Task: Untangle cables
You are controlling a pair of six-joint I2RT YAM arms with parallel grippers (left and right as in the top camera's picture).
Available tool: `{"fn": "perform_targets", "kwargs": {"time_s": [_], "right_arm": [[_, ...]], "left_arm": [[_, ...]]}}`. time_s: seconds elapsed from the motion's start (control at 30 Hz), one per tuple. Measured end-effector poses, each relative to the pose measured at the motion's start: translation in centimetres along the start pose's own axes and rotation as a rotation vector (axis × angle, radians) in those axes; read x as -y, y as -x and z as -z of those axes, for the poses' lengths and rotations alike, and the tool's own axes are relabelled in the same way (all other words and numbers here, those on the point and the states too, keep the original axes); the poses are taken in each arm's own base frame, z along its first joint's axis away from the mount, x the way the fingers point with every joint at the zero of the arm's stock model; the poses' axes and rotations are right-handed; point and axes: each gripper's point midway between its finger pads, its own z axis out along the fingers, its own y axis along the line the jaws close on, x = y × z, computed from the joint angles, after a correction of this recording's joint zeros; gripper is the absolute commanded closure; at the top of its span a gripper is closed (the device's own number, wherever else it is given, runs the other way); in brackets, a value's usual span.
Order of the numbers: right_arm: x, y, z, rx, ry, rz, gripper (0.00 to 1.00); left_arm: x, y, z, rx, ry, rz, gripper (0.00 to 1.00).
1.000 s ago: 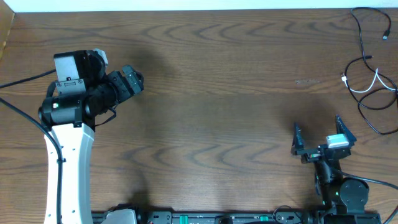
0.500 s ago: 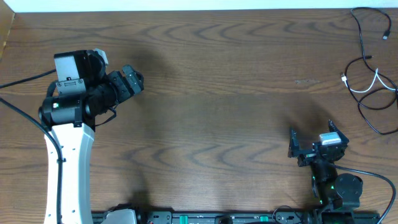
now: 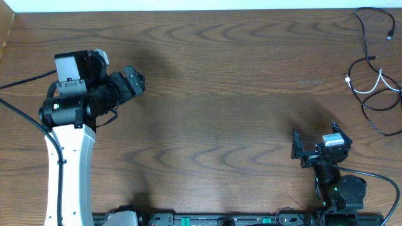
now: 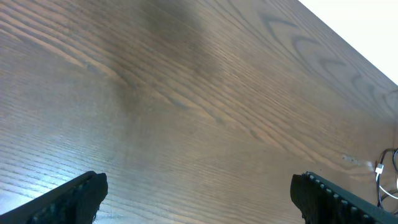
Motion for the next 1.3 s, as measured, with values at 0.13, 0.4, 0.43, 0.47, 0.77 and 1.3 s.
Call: {"fn": "perform_targets", "kwargs": {"time_s": [0.13, 0.4, 0.43, 0.47, 0.77, 1.3], "right_arm": [[0.0, 0.0, 0.0, 0.0, 0.0, 0.0, 0.01], [0.0, 0.0, 0.0, 0.0, 0.0, 0.0, 0.01], [0.0, 0.0, 0.0, 0.0, 0.0, 0.0, 0.01], [0.0, 0.0, 0.0, 0.0, 0.0, 0.0, 0.01], [0.0, 0.0, 0.0, 0.0, 0.0, 0.0, 0.01], [0.0, 0.0, 0.0, -0.001, 0.0, 0.0, 0.01]], "left_arm": [[0.0, 0.0, 0.0, 0.0, 0.0, 0.0, 0.01], [-0.1, 0.0, 0.3, 0.009, 0.01, -0.003, 0.01], [-0.1, 0.1, 0.6, 0.026, 0.018, -0.011, 0.01], [-0.1, 0.2, 1.0, 0.047, 0.027, -0.019, 0.01], [0.5, -1.0, 7.0, 0.419, 0.043, -0.182, 0.01], [-2.2, -5.9, 4.2, 0.843, -0.122, -0.415, 0.01]]}}
